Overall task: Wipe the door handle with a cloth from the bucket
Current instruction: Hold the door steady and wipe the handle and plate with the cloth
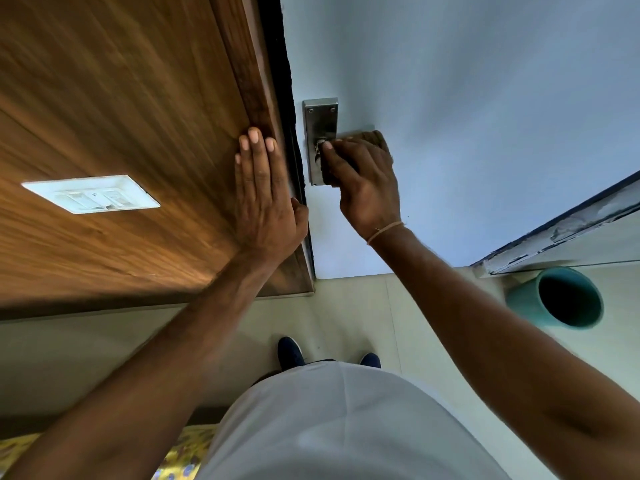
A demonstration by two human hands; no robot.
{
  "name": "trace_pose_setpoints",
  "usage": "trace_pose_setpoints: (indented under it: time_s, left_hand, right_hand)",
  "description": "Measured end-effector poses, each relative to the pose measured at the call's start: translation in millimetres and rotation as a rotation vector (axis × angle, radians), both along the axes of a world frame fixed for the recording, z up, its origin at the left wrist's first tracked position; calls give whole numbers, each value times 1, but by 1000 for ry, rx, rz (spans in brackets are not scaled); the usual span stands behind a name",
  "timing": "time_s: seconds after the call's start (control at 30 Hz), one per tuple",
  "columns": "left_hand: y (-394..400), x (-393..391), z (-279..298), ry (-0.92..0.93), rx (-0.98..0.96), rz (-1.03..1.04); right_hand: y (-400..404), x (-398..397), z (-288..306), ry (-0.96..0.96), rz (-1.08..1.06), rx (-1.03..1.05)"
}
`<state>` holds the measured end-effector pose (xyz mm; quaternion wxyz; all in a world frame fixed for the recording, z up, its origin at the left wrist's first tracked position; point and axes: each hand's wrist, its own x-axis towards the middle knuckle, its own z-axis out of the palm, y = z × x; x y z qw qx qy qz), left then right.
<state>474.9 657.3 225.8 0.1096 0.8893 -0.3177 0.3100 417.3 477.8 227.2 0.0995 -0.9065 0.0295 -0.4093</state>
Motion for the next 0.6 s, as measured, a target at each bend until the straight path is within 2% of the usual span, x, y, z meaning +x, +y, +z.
trace_pose_setpoints:
  time_s: [0.1, 0.2, 0.43, 0.6]
  left_hand:
    - [-2, -1, 0, 9, -6, 5]
    - [-3, -1, -2, 12, -15, 13]
    - [-4, -2, -1, 6, -18, 14]
    - [0, -1, 2, 10, -3, 0]
  right_hand:
    - [-27, -11, -6, -36, 11, -53]
    - [-50, -24, -12, -63, -49, 2]
    - [18, 13, 1, -58, 52, 18]
    - [-7, 5, -5, -44, 48, -18]
